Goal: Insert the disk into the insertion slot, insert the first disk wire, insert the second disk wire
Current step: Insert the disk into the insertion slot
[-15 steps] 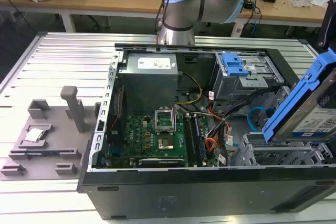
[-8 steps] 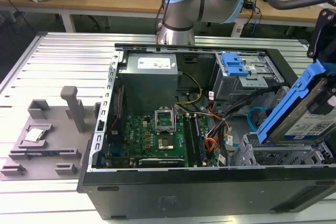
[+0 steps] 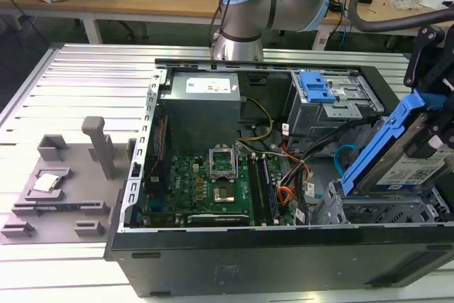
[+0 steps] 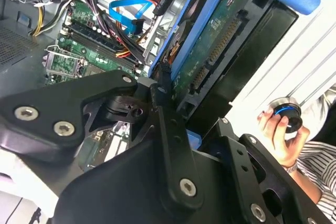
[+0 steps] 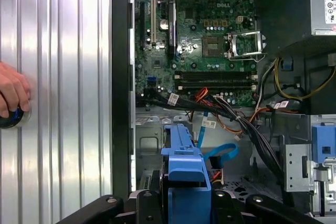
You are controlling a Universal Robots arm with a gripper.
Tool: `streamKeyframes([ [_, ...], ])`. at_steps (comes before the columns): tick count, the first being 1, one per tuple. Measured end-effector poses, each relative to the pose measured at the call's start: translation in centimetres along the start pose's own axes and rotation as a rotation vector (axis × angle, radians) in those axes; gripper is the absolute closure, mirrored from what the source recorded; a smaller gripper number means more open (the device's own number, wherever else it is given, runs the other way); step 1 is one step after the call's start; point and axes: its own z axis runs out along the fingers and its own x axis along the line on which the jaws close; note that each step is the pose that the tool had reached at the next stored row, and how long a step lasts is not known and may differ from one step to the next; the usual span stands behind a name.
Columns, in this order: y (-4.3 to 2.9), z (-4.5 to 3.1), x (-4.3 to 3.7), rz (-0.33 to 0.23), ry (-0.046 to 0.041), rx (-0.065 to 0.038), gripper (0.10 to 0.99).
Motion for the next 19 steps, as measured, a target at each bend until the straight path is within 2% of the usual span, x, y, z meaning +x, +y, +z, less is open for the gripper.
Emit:
streamKeyframes([
  [8, -0.19, 1.0, -0.45, 0.0, 0.0, -0.001, 0.725],
  [19, -0.31, 3.46, -0.41, 0.0, -0.0002, -0.001, 0.725],
])
